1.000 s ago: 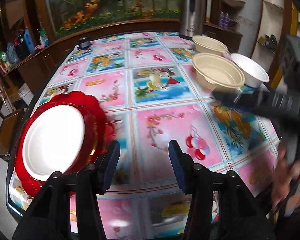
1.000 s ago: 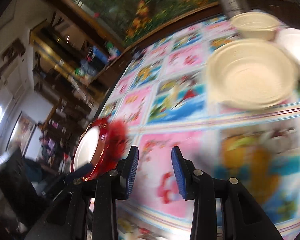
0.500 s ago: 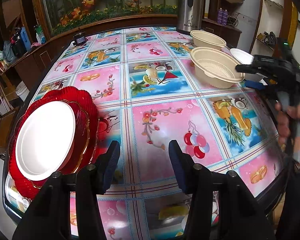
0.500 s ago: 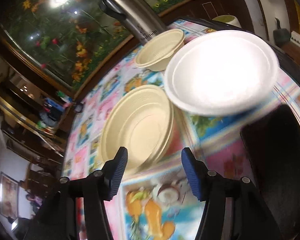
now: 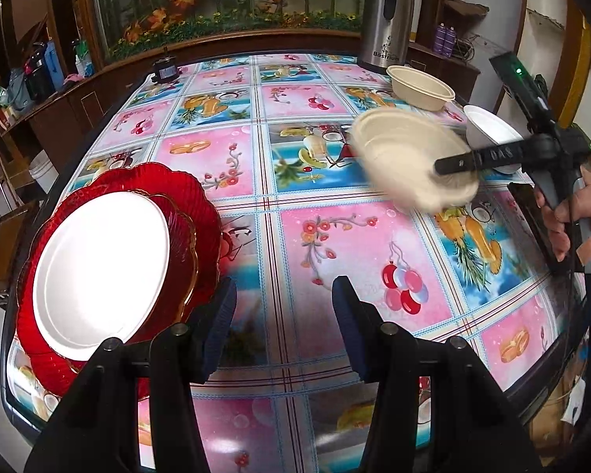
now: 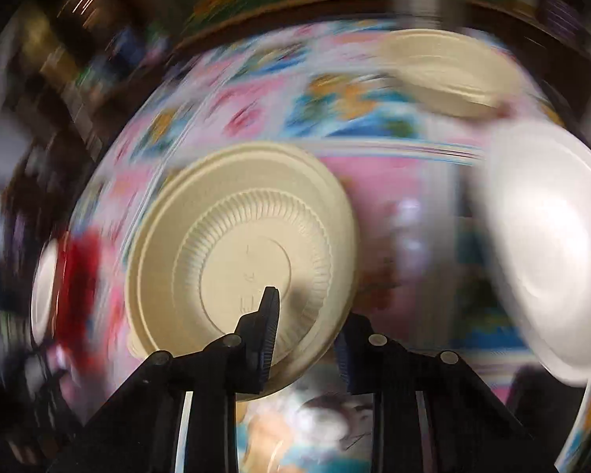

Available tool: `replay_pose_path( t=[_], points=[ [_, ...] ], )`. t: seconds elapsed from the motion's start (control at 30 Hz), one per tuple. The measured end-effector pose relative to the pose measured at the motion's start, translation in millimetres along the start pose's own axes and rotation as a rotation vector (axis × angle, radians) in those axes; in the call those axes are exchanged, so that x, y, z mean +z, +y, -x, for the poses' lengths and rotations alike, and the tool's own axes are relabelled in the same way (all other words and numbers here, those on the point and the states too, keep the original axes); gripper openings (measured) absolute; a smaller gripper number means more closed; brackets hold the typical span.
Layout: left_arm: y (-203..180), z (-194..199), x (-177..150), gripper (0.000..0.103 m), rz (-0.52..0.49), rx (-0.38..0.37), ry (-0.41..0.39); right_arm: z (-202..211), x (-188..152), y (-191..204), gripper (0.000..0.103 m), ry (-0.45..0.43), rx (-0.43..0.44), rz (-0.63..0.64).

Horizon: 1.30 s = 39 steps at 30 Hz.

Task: Organize plates and bowls

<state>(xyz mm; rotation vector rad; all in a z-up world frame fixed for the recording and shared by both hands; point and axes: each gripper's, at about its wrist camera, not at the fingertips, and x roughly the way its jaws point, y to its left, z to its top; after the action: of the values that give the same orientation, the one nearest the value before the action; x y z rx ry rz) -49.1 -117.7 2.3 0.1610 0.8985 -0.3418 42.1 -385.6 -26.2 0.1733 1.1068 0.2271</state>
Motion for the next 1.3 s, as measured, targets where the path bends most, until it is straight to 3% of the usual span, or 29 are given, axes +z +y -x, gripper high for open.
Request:
replay_pose_path(
  t=[0.07,0.1,0.17,0.23,0.27,0.4,0.57,0.7,0.9,1.0,1.17,1.3],
  points=[
    [0,1,1,0.049,0.002,-0.001,-0.001,-1,-4,30,0.029,0.045,0.088,0.204],
    [0,1,1,0.049,0.002,-0.001,-0.002,-1,-8,42,0.028,0.065,0.091,0.278],
    [-1,0,3,0.049,0.002,0.003,0.002,1,-12,66,0.034,0.057,0.01,0.406],
    [-1,1,4,0.049,0.003,0.0,0.004,4,-9,78,0.046,0.027,-0.063,0.437],
    [-2,1,4,0.049,0.002,0.001,0.003,10,-6,78,0.048,-0.013,-0.093,0.44],
    [-2,3,7,0.049,0.001,0.0,0.005,39,-4,73,0.049,-0.127,-0.062,0.316],
    [6,7,15,0.049,0.03,-0.005,-0.002,62,-29,34,0.052,-0.164,0.18,-0.086],
    [17,9,18,0.049,0.061,0.016,-0.015,82,-67,59,0.051,-0.195,0.391,-0.053],
    [32,10,17,0.049,0.101,0.031,-0.015,44,-91,108,0.051,0.004,0.569,0.016],
    [33,12,15,0.049,0.101,0.033,-0.016,30,-86,111,0.051,0.023,0.529,0.009],
    [32,13,14,0.049,0.088,0.027,-0.02,42,-70,76,0.052,-0.094,0.336,-0.083],
    [28,13,16,0.049,0.083,0.016,-0.019,53,-72,53,0.052,-0.15,0.279,-0.133]
  ],
)
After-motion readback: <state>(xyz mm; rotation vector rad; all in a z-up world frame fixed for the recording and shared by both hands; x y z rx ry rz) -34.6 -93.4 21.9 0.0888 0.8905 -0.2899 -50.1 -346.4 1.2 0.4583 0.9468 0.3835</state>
